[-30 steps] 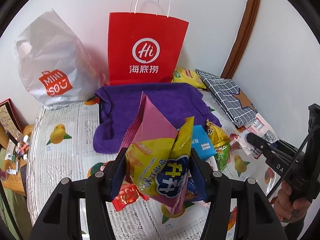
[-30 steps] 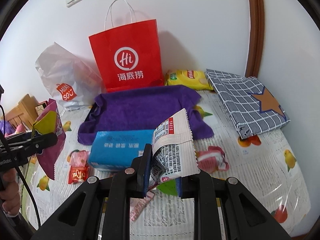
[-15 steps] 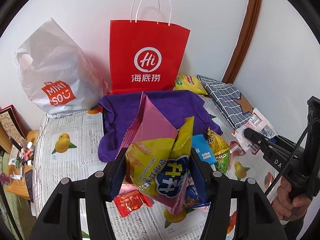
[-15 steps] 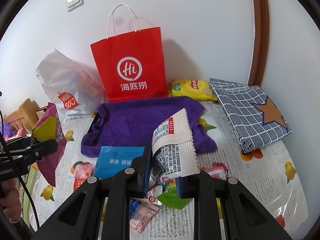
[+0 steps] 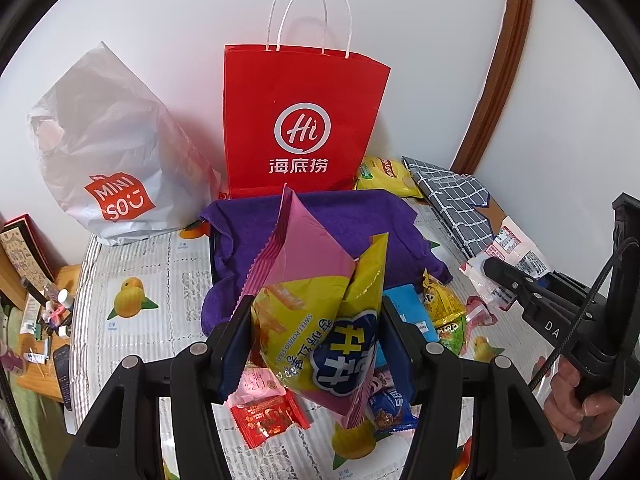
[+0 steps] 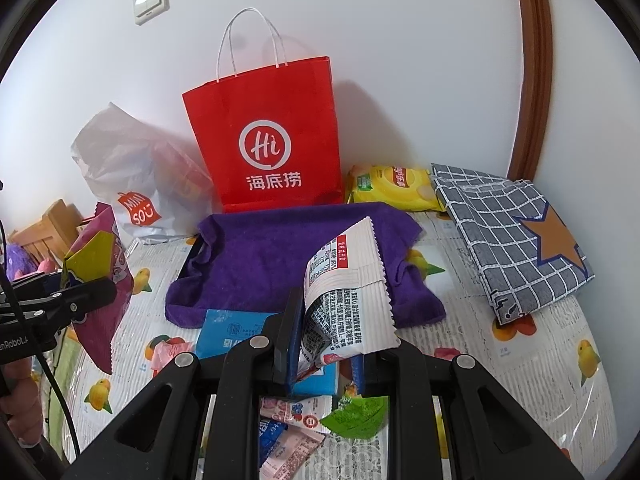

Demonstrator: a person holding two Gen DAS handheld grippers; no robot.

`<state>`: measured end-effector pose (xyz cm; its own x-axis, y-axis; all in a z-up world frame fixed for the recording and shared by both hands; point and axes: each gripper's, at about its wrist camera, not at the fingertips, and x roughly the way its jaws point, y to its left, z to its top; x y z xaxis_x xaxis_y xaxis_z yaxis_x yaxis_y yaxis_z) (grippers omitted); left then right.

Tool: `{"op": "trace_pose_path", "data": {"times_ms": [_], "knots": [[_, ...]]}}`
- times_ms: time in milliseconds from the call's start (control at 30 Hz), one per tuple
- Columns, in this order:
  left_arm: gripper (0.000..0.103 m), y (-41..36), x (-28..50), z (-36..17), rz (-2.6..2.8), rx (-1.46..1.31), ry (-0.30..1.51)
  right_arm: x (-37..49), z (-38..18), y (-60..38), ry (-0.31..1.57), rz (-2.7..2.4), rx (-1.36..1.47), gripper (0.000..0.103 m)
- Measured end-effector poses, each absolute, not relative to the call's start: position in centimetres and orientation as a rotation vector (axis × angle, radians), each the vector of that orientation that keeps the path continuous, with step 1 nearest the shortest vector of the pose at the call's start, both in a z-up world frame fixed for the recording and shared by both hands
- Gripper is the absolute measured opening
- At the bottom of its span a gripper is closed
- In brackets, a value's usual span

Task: Organize snacks
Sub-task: 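Carry both held packets over the purple towel with both tools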

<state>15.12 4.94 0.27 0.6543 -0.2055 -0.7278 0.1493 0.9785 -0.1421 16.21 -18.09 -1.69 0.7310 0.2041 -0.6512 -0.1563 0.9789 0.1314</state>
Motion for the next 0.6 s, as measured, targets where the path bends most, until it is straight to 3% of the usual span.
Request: {"op": "trace_pose_path", "data": {"times_ms": [600], "knots": [[0.057,5.5,16.7,-0.4,-0.202,-0.084,0.846,17.9,-1.8,-17.4,0.716,0.203,0.077,0.021]]}}
